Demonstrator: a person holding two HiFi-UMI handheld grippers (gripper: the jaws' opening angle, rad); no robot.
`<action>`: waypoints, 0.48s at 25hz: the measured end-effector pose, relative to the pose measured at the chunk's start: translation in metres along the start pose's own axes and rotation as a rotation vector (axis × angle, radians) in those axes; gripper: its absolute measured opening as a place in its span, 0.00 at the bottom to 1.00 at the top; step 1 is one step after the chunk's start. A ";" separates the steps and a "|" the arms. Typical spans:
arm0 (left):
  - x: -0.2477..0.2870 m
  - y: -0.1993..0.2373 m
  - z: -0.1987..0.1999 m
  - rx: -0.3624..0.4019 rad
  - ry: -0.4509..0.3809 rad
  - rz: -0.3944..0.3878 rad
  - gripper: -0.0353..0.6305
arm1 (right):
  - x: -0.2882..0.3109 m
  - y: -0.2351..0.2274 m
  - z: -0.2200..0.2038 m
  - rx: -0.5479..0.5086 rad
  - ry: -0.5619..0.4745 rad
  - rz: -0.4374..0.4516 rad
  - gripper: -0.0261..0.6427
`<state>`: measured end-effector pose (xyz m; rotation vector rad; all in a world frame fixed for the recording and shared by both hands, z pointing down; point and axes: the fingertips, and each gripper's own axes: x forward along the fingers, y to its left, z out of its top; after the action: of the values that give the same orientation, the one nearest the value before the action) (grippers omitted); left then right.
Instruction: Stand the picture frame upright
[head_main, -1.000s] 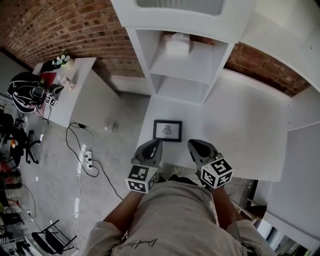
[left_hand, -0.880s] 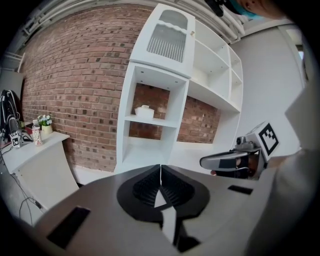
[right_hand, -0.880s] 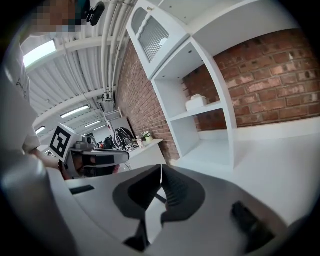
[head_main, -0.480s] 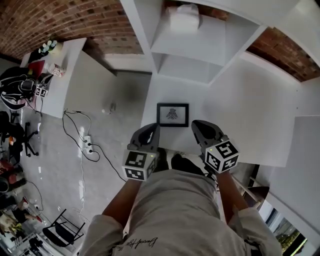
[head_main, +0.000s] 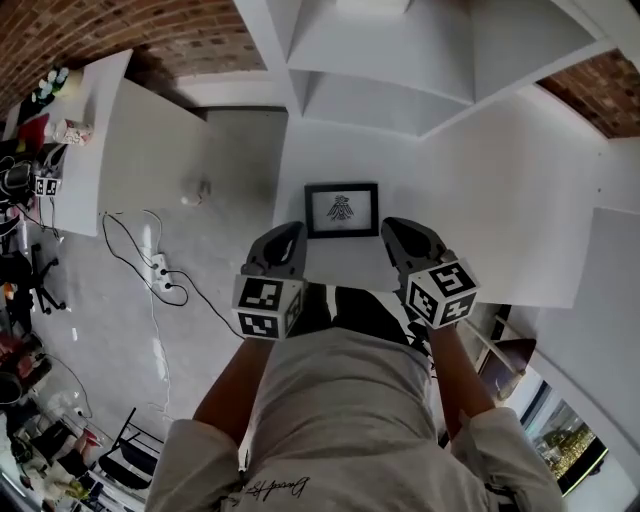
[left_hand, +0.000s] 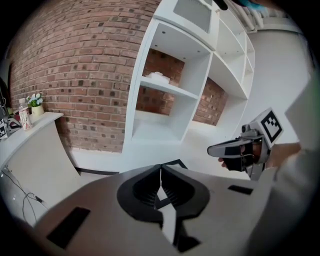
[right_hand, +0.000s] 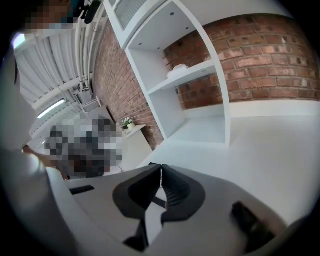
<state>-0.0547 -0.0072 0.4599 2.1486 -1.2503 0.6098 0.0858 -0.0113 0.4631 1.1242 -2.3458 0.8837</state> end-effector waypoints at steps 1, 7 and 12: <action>0.006 0.003 -0.003 -0.003 0.011 -0.001 0.08 | 0.004 -0.004 -0.003 0.008 0.005 -0.010 0.08; 0.035 0.014 -0.020 -0.008 0.079 -0.018 0.08 | 0.026 -0.022 -0.014 0.029 0.029 -0.068 0.08; 0.049 0.024 -0.035 0.012 0.134 -0.009 0.08 | 0.043 -0.034 -0.025 0.034 0.069 -0.088 0.08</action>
<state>-0.0570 -0.0235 0.5225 2.0845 -1.1676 0.7463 0.0887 -0.0336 0.5186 1.1812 -2.2160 0.9197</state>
